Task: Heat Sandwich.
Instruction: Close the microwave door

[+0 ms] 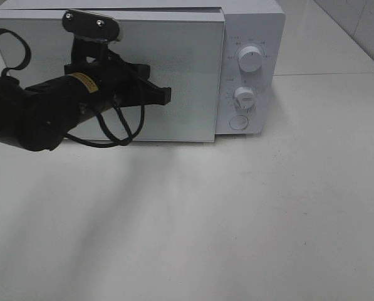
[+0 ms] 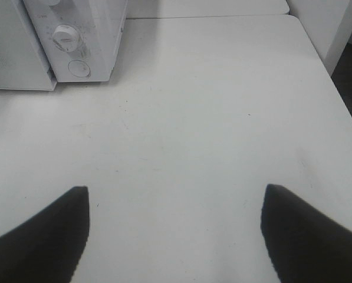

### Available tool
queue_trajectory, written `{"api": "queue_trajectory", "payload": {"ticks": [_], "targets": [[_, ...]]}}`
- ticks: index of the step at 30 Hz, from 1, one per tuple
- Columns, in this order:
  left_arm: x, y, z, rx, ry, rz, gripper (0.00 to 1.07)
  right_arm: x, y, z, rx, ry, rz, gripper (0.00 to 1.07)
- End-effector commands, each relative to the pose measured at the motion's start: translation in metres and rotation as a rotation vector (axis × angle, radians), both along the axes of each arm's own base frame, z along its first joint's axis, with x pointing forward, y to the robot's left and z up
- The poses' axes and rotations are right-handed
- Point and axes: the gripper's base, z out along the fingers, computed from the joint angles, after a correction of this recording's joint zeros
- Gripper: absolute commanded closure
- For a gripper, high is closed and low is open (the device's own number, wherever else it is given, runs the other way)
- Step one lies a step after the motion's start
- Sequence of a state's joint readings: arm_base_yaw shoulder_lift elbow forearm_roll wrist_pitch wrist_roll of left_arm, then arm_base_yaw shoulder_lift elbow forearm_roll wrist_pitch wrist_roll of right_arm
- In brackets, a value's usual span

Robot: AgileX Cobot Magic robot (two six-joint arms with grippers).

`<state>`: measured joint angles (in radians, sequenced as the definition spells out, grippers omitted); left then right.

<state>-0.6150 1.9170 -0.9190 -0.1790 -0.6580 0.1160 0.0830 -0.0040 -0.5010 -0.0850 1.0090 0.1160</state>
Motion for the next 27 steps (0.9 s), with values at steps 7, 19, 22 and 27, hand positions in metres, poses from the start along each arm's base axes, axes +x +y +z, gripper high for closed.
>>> {"api": "queue_trajectory", "payload": {"ticks": [7, 19, 22, 27], "targets": [[0.03, -0.027, 0.003, -0.047, -0.009, 0.044, 1.07, -0.004, 0.0, 0.001, 0.01, -0.042, -0.015, 0.32], [0.031, -0.04, 0.01, -0.056, 0.001, 0.017, 1.07, -0.004, 0.0, 0.001, 0.01, -0.042, -0.015, 0.32], [0.019, -0.042, 0.016, -0.043, 0.026, -0.011, 1.07, -0.004, 0.0, 0.001, 0.01, -0.042, -0.015, 0.32], [-0.003, -0.041, 0.022, -0.016, 0.072, -0.052, 1.07, -0.004, 0.0, 0.001, 0.01, -0.042, -0.015, 0.32]]}}
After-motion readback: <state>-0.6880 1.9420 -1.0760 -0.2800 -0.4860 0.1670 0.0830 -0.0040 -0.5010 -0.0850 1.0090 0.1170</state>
